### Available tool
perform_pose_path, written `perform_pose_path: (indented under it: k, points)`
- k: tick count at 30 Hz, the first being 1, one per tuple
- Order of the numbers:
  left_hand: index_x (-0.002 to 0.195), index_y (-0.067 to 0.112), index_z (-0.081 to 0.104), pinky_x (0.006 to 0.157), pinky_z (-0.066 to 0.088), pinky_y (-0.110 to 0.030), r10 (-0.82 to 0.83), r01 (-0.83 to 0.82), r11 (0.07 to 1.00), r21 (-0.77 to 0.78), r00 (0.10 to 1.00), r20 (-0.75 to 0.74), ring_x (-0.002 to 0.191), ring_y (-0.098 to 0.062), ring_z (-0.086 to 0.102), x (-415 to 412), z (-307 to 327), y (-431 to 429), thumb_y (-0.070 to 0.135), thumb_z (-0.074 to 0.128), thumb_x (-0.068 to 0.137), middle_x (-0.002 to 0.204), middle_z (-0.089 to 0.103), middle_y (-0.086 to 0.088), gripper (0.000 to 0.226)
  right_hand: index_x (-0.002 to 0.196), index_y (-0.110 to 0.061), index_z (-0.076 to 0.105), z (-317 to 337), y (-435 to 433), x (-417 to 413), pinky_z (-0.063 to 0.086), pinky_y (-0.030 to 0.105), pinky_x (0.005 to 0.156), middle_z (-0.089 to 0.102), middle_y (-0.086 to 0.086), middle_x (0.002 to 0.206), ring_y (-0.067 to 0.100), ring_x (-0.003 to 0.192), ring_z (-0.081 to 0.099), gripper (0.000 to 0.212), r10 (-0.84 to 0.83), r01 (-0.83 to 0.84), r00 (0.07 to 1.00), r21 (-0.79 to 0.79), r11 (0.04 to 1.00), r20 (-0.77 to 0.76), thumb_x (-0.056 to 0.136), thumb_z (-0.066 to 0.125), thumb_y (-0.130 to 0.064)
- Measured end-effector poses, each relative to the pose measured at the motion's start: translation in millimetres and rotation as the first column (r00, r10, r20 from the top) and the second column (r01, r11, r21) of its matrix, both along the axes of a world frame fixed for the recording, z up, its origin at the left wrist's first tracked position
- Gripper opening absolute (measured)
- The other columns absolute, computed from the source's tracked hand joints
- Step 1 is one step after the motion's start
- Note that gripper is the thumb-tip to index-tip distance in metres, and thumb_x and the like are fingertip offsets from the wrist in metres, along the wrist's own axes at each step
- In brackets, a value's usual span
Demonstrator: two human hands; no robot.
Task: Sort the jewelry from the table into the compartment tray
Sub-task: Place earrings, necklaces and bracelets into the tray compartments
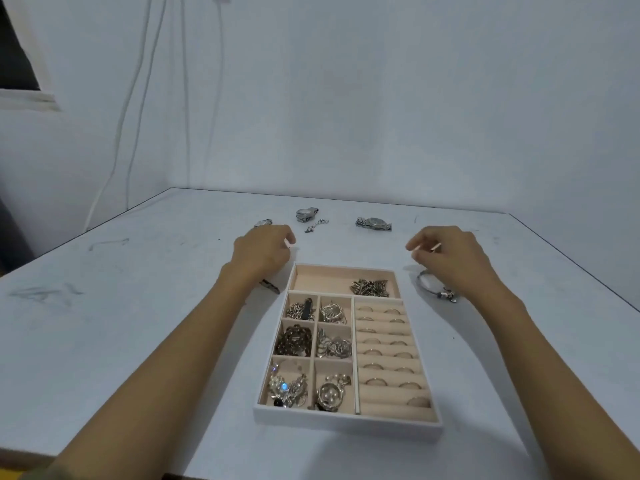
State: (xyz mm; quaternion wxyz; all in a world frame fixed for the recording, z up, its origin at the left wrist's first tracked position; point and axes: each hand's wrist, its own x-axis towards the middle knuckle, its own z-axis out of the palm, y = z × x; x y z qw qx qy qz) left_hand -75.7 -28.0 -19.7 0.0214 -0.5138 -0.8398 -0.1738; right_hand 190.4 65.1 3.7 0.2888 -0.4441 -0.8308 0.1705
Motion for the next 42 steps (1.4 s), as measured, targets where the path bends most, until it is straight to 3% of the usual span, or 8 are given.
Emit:
perform_pose_path:
  k: [7, 10, 14, 20, 26, 33, 37, 42]
  points:
    - [0.14, 0.016, 0.04, 0.093, 0.045, -0.043, -0.237, 0.226, 0.971, -0.074, 0.948, -0.211, 0.13, -0.027, 0.039, -13.0, -13.6, 71.3, 0.001, 0.04, 0.094, 0.151, 0.031, -0.005, 0.048, 0.093, -0.025, 0.066, -22.3, 20.1, 1.8, 0.039, 0.027, 0.066, 0.066, -0.003, 0.097, 0.018, 0.089, 0.058, 0.016, -0.085, 0.089, 0.995, -0.075, 0.993, 0.06, 0.084, 0.06, -0.014]
    - [0.148, 0.022, 0.027, 0.111, 0.031, -0.048, -0.311, 0.289, 0.943, -0.162, 0.941, -0.132, 0.146, -0.023, 0.016, -20.5, -12.5, 88.0, 0.012, 0.037, 0.099, 0.16, 0.01, -0.001, 0.051, 0.092, -0.024, 0.066, -24.5, 20.1, 0.1, 0.041, 0.028, 0.068, 0.064, -0.003, 0.095, 0.018, 0.09, 0.058, 0.02, -0.072, 0.077, 0.996, -0.083, 0.994, 0.053, 0.084, 0.055, -0.01]
    - [0.139, 0.018, 0.043, 0.111, 0.031, -0.046, -0.378, 0.251, 0.892, -0.375, 0.869, -0.32, 0.138, -0.027, 0.033, -27.0, -7.6, 102.0, 0.037, 0.035, 0.099, 0.149, 0.035, -0.001, 0.045, 0.094, -0.023, 0.067, -23.7, 21.3, -0.3, 0.039, 0.027, 0.065, 0.063, -0.003, 0.097, 0.018, 0.089, 0.057, 0.027, -0.091, 0.093, 0.995, -0.08, 0.992, 0.033, 0.084, 0.05, -0.005]
    - [0.097, 0.002, 0.059, 0.076, 0.041, -0.034, -0.245, 0.215, 0.967, -0.136, 0.93, -0.274, 0.099, -0.034, 0.057, -16.4, 1.5, 96.8, 0.006, 0.041, 0.089, 0.111, 0.057, -0.019, 0.02, 0.096, -0.023, 0.068, -9.4, 27.7, 20.2, 0.043, 0.03, 0.071, 0.061, -0.002, 0.103, 0.019, 0.093, 0.055, 0.043, -0.174, 0.178, 0.983, -0.066, 0.982, 0.057, 0.077, 0.046, 0.008]
    - [0.115, 0.007, 0.055, 0.081, 0.049, -0.042, -0.202, 0.184, 0.979, -0.086, 0.93, -0.309, 0.097, -0.036, 0.058, -26.9, -3.7, 93.9, 0.009, 0.048, 0.091, 0.107, 0.06, -0.019, 0.025, 0.078, -0.023, 0.07, 1.5, 30.6, 42.1, 0.05, 0.033, 0.075, 0.068, 0.0, 0.087, 0.022, 0.079, 0.063, 0.029, -0.048, 0.056, 0.997, -0.137, 0.989, 0.065, 0.078, 0.062, 0.005]
    - [0.104, 0.004, 0.058, 0.077, 0.042, -0.037, -0.167, 0.184, 0.982, 0.035, 0.947, -0.273, 0.094, -0.032, 0.055, -28.0, -11.4, 76.4, 0.007, 0.046, 0.09, 0.106, 0.057, -0.013, 0.018, 0.077, -0.024, 0.073, -1.0, 34.5, 46.4, 0.046, 0.029, 0.07, 0.069, -0.002, 0.084, 0.014, 0.076, 0.059, 0.031, -0.05, 0.077, 0.987, -0.167, 0.983, 0.155, 0.081, 0.059, 0.004]
    - [0.099, 0.009, 0.057, 0.075, 0.042, -0.036, -0.102, 0.115, 0.936, 0.333, 0.993, -0.056, 0.092, -0.03, 0.057, -35.7, -13.5, 69.0, 0.003, 0.043, 0.093, 0.104, 0.059, -0.01, 0.017, 0.092, -0.026, 0.07, -10.0, 39.6, 45.4, 0.036, 0.028, 0.064, 0.064, 0.0, 0.102, 0.023, 0.084, 0.054, 0.034, -0.304, 0.304, 0.952, 0.007, 0.953, 0.038, 0.089, 0.046, -0.002]
    - [0.097, 0.008, 0.056, 0.079, 0.057, -0.044, -0.273, 0.006, 0.782, 0.624, 0.902, 0.334, 0.089, -0.027, 0.062, -24.2, 9.7, 41.8, 0.0, 0.045, 0.094, 0.088, 0.061, -0.003, 0.014, 0.118, -0.021, 0.062, -30.6, 46.6, 45.1, 0.039, 0.034, 0.082, 0.061, 0.004, 0.12, 0.027, 0.113, 0.052, 0.026, -0.311, 0.322, 0.944, -0.115, 0.94, 0.107, 0.094, 0.054, -0.018]
